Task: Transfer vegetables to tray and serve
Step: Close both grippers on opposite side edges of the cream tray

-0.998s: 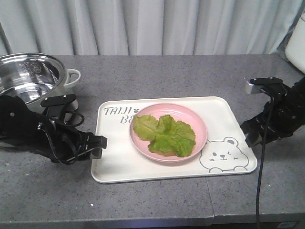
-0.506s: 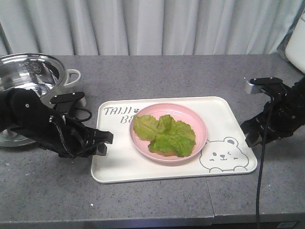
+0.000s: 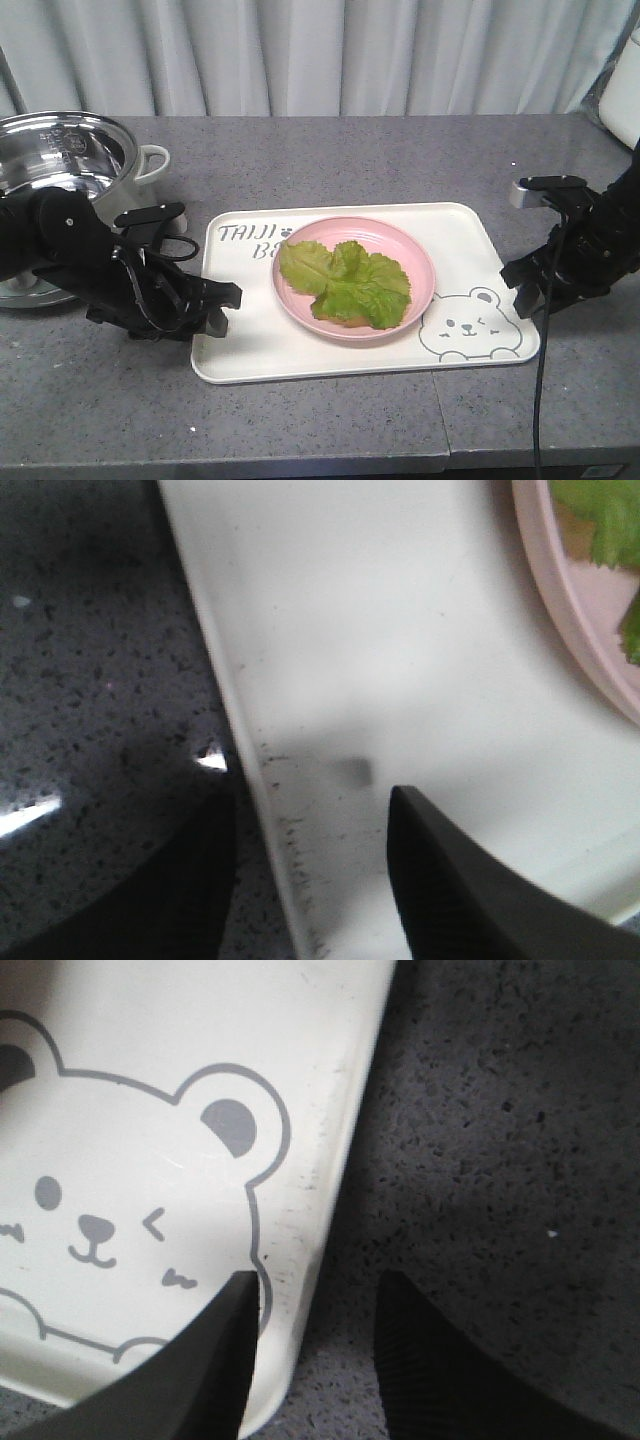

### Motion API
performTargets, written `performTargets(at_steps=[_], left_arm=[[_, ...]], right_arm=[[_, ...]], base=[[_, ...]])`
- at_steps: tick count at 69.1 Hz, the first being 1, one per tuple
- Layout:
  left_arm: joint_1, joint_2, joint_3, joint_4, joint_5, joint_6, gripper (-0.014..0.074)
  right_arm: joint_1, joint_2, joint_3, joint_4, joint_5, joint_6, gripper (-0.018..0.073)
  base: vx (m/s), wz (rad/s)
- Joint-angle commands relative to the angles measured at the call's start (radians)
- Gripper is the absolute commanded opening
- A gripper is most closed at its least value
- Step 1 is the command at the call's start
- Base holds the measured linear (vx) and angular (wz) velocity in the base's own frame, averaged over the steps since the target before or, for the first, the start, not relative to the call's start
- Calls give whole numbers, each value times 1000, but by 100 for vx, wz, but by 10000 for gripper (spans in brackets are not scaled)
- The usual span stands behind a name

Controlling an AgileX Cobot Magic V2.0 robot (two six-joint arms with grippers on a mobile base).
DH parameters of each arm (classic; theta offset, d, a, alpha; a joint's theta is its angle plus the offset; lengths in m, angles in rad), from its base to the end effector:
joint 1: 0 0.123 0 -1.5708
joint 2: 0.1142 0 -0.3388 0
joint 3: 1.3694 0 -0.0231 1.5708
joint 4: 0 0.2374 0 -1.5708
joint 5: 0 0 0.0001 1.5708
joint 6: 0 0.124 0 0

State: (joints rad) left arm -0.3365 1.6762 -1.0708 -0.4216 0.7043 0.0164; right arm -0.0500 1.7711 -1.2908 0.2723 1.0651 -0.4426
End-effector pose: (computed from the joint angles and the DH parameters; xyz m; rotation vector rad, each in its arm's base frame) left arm 0.3074 -0.1424 0.2457 0.1084 2.8045 -0.5369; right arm 0.3493 0.0117 0.2560 -0.4032 2.9295 0.3132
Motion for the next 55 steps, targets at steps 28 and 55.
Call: performTargets(at_steps=[28, 55], left_arm=[[-8, -27, -23, -21, -5, -3, 344], [-8, -27, -23, -21, -5, -3, 344]], right_arm=[[1, 2, -28, 60, -6, -41, 236], [1, 16, -27, 77, -4, -52, 185]], base=[[0, 0], [0, 0]])
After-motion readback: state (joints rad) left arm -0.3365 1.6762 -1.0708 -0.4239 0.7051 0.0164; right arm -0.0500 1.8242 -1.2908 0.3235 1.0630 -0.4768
